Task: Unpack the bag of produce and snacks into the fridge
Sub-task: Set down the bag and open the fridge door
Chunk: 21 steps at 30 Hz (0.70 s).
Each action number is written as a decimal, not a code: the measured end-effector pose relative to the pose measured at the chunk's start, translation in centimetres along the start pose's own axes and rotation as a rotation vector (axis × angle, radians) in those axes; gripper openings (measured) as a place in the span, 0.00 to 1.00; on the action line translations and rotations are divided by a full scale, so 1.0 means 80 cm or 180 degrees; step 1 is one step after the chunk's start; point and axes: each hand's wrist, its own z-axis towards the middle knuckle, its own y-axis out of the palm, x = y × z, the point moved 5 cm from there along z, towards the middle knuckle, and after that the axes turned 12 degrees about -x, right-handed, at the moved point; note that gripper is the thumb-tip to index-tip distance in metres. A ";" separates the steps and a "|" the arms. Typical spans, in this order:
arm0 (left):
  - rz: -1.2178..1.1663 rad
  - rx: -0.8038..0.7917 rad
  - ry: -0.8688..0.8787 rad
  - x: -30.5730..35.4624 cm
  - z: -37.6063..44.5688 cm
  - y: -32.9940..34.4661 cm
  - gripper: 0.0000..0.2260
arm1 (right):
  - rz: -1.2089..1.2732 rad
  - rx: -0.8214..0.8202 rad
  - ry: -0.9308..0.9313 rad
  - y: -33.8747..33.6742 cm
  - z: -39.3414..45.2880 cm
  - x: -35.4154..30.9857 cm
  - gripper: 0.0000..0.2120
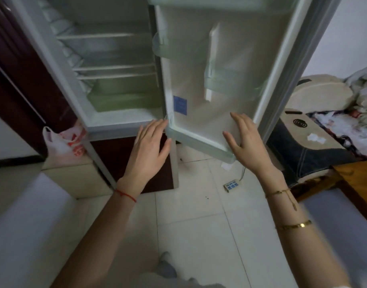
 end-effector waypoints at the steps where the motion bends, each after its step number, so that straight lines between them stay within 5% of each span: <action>1: 0.0019 0.0016 -0.0090 -0.009 -0.013 -0.005 0.22 | 0.0017 -0.0043 -0.0019 0.009 -0.003 -0.008 0.28; 21: -0.0235 0.0149 -0.1836 -0.188 -0.221 -0.042 0.21 | 0.0537 -0.1147 -0.0740 0.205 0.030 -0.172 0.26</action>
